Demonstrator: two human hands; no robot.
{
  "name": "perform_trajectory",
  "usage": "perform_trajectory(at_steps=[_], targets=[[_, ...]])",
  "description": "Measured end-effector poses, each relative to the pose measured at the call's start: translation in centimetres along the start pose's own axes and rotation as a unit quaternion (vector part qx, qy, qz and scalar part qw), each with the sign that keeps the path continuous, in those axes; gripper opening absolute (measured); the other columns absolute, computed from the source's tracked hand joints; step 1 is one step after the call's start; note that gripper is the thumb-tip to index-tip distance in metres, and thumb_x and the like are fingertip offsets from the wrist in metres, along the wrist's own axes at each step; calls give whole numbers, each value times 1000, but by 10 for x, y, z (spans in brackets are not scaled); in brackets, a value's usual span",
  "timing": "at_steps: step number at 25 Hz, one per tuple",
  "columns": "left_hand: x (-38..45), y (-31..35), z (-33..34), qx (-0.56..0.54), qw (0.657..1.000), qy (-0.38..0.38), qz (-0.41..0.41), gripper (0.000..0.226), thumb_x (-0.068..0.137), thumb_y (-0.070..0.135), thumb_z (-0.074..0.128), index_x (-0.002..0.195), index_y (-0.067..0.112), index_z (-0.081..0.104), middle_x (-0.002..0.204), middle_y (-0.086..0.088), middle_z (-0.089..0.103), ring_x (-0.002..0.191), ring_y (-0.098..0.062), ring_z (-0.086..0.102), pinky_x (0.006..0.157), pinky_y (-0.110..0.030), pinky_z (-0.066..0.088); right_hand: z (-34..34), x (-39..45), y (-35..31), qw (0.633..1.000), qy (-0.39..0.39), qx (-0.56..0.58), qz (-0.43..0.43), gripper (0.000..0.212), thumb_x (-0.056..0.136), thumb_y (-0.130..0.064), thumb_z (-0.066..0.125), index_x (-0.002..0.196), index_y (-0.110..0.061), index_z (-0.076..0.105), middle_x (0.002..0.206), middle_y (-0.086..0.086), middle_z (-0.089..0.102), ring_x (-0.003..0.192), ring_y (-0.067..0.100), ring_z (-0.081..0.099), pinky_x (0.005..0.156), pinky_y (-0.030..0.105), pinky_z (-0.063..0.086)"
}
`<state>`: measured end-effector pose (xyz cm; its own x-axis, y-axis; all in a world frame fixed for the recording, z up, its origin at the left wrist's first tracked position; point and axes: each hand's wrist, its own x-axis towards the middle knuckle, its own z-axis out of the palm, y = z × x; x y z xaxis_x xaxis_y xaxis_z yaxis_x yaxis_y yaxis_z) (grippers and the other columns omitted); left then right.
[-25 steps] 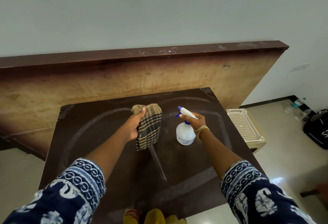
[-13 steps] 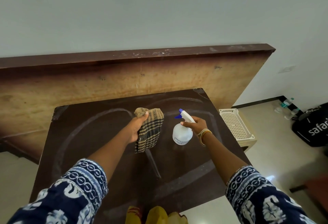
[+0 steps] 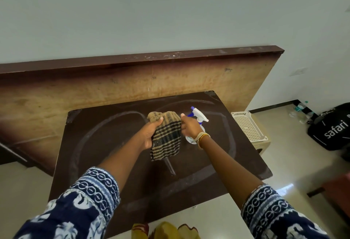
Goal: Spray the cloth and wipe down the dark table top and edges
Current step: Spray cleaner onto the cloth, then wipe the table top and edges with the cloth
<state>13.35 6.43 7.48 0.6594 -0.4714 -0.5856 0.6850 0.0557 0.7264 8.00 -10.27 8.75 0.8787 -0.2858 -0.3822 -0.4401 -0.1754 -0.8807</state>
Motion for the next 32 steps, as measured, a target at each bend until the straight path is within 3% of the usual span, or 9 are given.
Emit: perform_trajectory(at_steps=[3, 5, 7, 9, 19, 23, 27, 30, 32], targets=[[-18, -21, -4, 9, 1000, 17, -2, 29, 98, 32, 55, 112, 8, 63, 100, -14, 73, 93, -29, 69, 82, -43, 55, 16, -31, 10, 980, -64, 160, 99, 42, 99, -45, 47, 121, -10, 56, 110, 7, 64, 102, 24, 61, 80, 33, 49], [-28, -38, -9, 12, 999, 48, 11, 30, 97, 31, 57, 115, 8, 63, 101, -15, 72, 93, -30, 69, 84, -44, 56, 27, -48, 24, 968, -81, 212, 106, 32, 95, -36, 54, 110, -9, 59, 103, 8, 66, 96, 24, 62, 85, 39, 51], [-42, -55, -12, 20, 996, 90, 22, 33, 96, 33, 60, 117, 8, 63, 105, -16, 72, 96, -32, 70, 86, -45, 56, 37, -67, 37, 962, -102, 230, 103, 40, 81, -27, 68, 113, -3, 64, 114, 18, 67, 108, 35, 63, 101, 49, 47], [-56, -68, -19, 31, 991, 126, 25, 37, 94, 35, 61, 119, 8, 63, 108, -16, 72, 99, -31, 69, 89, -46, 55, 49, -80, 47, 959, -131, 233, 98, 58, 66, -22, 75, 120, -1, 64, 122, 24, 64, 114, 39, 61, 103, 52, 46], [-90, -71, -102, -1, 986, 168, 7, 31, 96, 39, 57, 110, 11, 63, 103, -11, 71, 88, -24, 68, 68, -35, 55, 127, -93, 36, 933, -177, 273, 154, 55, 74, -20, 66, 124, 2, 59, 117, 23, 64, 101, 35, 63, 97, 50, 48], [-86, -56, -170, 20, 978, 209, -6, 31, 97, 43, 55, 115, 18, 60, 110, -6, 68, 99, -23, 65, 74, -38, 54, 181, -68, 23, 939, -130, 276, 156, 47, 76, -16, 63, 117, 7, 62, 113, 27, 66, 96, 38, 65, 92, 52, 51], [-80, -43, -254, 78, 964, 253, 9, 24, 100, 41, 49, 116, 23, 53, 106, -4, 66, 92, -22, 65, 69, -33, 48, 240, -30, -8, 981, -17, 163, 99, 27, 78, -8, 64, 102, 4, 66, 102, 23, 68, 99, 38, 65, 84, 45, 53], [-71, -41, -310, 112, 941, 316, 39, 13, 100, 31, 49, 105, 23, 58, 102, -7, 65, 79, -17, 60, 67, -29, 46, 285, -7, -26, 999, 22, -24, 21, 34, 88, -16, 58, 119, -3, 55, 114, 15, 61, 107, 35, 58, 91, 40, 46], [-62, -45, -342, 169, 914, 365, 57, 12, 99, 24, 52, 100, 20, 64, 106, -15, 66, 88, -27, 62, 73, -34, 49, 321, 3, -26, 983, 0, -180, -24, 42, 92, -32, 56, 126, -7, 48, 122, 16, 60, 112, 37, 57, 94, 41, 45]])
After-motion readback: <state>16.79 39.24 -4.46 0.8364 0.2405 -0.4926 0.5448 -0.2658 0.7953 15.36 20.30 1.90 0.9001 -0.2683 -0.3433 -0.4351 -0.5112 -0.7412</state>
